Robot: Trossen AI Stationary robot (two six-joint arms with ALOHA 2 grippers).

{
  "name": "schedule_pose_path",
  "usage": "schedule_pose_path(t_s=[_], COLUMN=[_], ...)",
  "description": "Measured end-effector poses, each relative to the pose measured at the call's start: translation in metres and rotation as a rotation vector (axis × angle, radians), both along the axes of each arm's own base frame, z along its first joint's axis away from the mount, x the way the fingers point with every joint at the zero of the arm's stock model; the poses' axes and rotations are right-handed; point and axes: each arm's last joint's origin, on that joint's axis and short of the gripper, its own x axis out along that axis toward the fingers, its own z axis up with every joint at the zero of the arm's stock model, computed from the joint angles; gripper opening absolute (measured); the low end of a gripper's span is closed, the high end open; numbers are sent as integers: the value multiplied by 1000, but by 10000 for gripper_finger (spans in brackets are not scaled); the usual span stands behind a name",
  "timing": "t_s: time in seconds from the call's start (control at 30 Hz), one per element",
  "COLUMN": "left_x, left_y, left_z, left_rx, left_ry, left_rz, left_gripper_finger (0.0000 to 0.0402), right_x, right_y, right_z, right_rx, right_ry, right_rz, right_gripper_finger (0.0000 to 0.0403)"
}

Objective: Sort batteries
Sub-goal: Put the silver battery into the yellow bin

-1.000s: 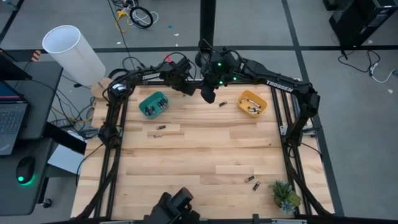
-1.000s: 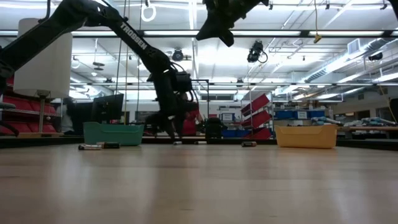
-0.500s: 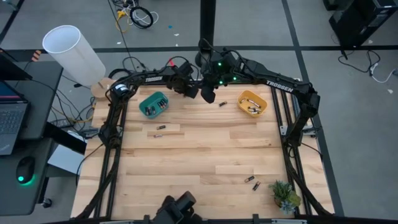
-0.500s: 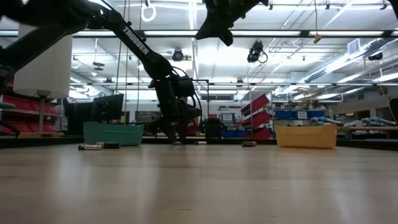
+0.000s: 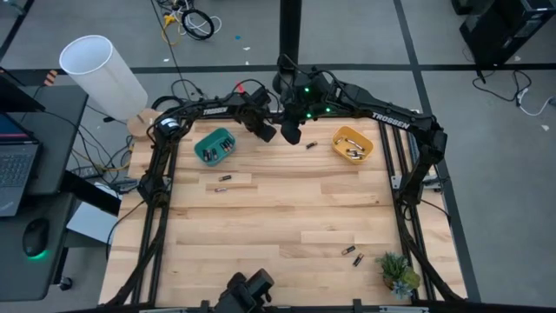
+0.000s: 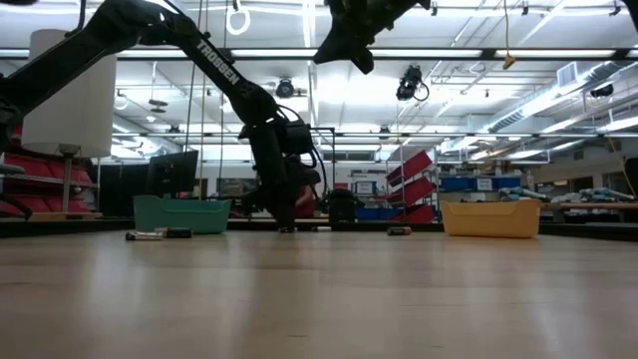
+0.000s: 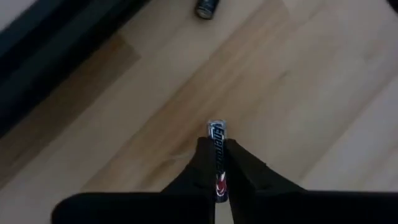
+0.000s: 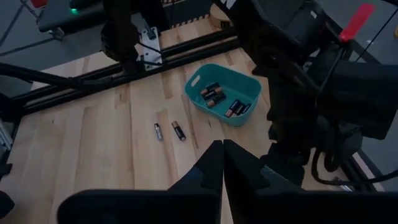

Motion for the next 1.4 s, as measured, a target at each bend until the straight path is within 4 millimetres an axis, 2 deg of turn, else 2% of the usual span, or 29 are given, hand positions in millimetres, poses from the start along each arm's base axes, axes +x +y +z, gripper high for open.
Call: schedule_pose_path(t_s=[0.13, 0.4, 0.73, 0.93, 1.03, 1.17, 1.27, 1.4], left_x=[-1, -10, -18, -25, -27, -29, -40, -67], left_y=[0, 0, -13, -30, -49, -93, -138, -207], left_z=[2, 24, 65, 94, 107, 114, 114, 99], left_rx=[-11, 12, 3, -15, -80, -57, -48, -95], left_ry=[-6, -23, -100, -128, -134, -50, -106, -163], left_rz=[-4, -15, -127, -187, -255, -362, -415, -433], left_gripper_finger=[14, 5, 14, 7, 18, 29, 26, 22], right_x=[-1, -5, -14, -23, -28, -12, -2, 4], right_y=[0, -3, -13, -22, -15, 27, 61, 105], right_z=[-2, -2, 1, -4, -24, -90, -134, -165], right_rx=[5, -9, -16, 8, 97, 167, 210, 136], right_ry=[18, 38, 52, 111, 201, 338, 325, 278], right_rz=[1, 6, -22, -34, 16, 142, 188, 218], right_gripper_finger=[13, 17, 14, 13, 24, 46, 69, 104])
